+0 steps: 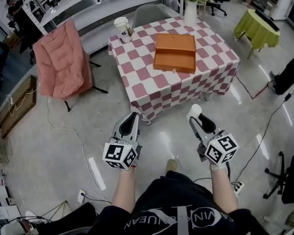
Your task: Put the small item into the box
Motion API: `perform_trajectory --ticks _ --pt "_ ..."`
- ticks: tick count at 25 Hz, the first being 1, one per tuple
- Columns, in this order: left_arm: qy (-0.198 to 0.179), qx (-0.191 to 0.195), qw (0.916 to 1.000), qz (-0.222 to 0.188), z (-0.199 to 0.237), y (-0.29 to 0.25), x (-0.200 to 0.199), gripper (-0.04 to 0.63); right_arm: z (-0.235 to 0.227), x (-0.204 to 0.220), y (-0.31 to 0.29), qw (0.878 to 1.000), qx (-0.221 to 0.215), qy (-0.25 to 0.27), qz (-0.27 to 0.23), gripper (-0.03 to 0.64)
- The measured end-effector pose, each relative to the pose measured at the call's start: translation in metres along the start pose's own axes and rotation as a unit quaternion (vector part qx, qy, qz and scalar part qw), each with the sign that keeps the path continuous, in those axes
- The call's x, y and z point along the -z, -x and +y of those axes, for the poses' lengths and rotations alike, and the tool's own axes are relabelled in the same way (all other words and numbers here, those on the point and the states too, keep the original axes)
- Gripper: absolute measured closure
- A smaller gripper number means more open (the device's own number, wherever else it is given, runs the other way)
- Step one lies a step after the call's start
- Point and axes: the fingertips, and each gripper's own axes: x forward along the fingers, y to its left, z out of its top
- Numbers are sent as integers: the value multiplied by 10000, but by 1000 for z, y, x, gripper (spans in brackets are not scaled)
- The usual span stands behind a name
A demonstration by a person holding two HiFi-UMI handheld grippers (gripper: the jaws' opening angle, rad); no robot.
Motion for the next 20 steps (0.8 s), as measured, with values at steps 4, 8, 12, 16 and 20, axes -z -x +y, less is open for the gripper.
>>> perform_trajectory --ticks 4,8,12,16,20 --pt "23 -83 10000 27 3 -16 3 566 -20 -2 -7 10000 19 -79 -4 472" --pt "28 -113 9999 -34 0 -29 1 566 -34 -5 -13 10000 -34 -74 9 472" --pt "45 -135 9999 -51 -4 -33 0 566 -38 -6 -17 9998 -121 -130 16 472" --pt "60 -180 9998 24 -5 -33 3 566 -42 -3 -19 9996 -156 -233 22 472" --pt "41 -309 9994 132 1 -29 8 566 -44 3 -22 9993 -167 -318 75 471"
